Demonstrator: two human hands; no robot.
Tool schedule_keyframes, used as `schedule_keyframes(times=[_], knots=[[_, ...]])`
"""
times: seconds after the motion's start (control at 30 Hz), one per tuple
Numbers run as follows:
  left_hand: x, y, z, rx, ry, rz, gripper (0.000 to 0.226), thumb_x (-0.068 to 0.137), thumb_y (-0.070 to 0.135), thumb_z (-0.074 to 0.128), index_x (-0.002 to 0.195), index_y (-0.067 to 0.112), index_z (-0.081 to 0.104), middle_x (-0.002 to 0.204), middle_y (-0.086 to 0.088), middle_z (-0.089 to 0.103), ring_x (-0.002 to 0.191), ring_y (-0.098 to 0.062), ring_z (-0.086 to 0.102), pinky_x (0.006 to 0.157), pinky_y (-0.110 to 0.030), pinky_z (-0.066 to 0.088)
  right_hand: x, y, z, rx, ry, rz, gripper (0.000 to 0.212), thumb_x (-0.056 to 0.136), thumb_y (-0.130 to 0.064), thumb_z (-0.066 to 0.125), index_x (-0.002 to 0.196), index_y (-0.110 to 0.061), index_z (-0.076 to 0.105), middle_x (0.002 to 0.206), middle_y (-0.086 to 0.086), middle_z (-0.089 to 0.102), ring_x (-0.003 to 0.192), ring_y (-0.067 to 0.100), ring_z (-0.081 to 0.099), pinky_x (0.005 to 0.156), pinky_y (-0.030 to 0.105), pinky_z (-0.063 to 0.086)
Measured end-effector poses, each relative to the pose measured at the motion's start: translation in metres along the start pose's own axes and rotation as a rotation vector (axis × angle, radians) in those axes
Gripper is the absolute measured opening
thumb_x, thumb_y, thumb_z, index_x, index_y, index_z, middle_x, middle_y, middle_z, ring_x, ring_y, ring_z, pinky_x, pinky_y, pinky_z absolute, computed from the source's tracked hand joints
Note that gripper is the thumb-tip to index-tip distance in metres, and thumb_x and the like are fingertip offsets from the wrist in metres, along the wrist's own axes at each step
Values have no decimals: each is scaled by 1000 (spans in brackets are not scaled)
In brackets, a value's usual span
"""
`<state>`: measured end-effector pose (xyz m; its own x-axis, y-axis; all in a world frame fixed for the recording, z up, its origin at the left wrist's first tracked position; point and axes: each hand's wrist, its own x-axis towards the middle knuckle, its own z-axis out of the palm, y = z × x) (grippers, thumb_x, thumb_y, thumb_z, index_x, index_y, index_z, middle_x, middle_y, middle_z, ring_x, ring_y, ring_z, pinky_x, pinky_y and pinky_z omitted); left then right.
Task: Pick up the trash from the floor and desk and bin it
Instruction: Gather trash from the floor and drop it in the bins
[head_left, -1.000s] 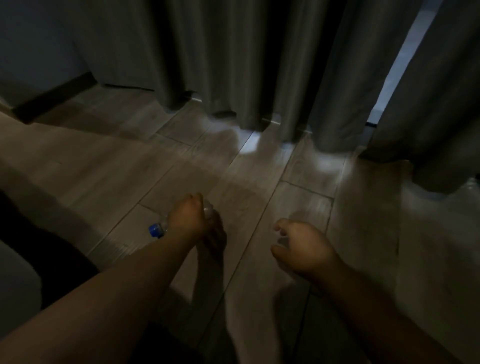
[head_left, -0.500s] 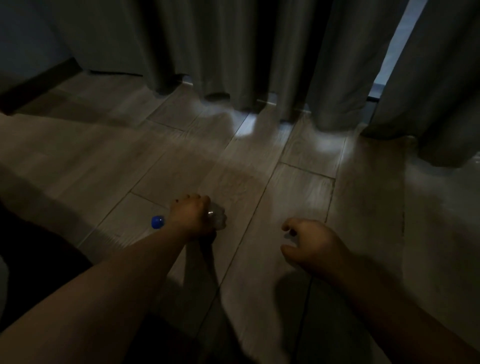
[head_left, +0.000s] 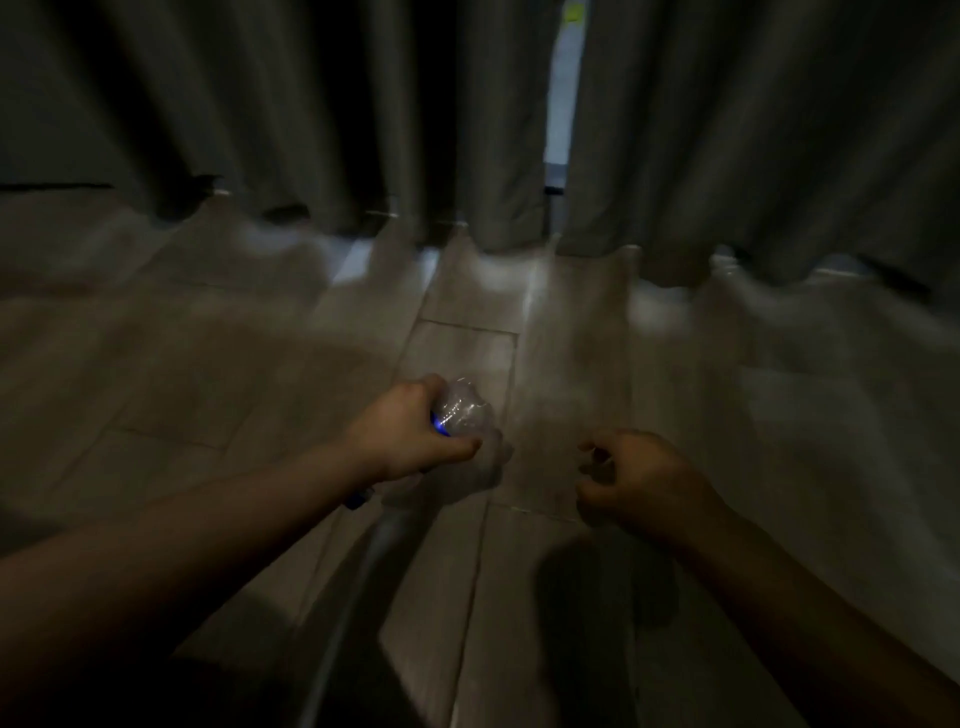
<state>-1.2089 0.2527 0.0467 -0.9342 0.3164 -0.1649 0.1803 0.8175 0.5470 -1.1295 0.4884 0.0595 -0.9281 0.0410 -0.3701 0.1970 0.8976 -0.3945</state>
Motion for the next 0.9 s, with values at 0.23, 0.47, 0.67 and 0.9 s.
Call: schedule_keyframes(times=[0.23, 0.47, 0.67, 0.9], knots=[[-5, 111, 74, -38, -194, 187, 45, 67, 45, 75, 99, 19, 55, 94, 1, 65, 84, -16, 61, 74, -29, 52, -81, 99, -23, 56, 144, 207, 47, 84, -29, 69, 127, -20, 55, 121, 3, 62, 110, 19, 57, 90, 25, 43], [-30, 225, 145, -88, -390, 392, 56, 62, 46, 78, 101, 11, 58, 95, -5, 65, 85, -21, 63, 80, -42, 54, -184, 188, -9, 193, 271, 488, 53, 86, -33, 66, 135, -19, 49, 131, 3, 57, 117, 19, 54, 93, 23, 39], [-63, 292, 220, -94, -477, 529, 38, 63, 42, 80, 76, 29, 47, 73, 13, 54, 65, -1, 51, 53, -13, 34, -282, 245, 19, 275, 359, 729, 53, 85, -35, 68, 133, -20, 51, 125, 3, 59, 112, 18, 58, 90, 24, 41], [-120, 344, 290, -40, -657, 617, 41, 61, 51, 77, 72, 32, 43, 73, 14, 53, 65, -1, 51, 53, -16, 34, -370, 289, 74, 365, 459, 990, 44, 82, -26, 72, 121, -11, 59, 111, 11, 67, 101, 27, 63, 82, 34, 48]])
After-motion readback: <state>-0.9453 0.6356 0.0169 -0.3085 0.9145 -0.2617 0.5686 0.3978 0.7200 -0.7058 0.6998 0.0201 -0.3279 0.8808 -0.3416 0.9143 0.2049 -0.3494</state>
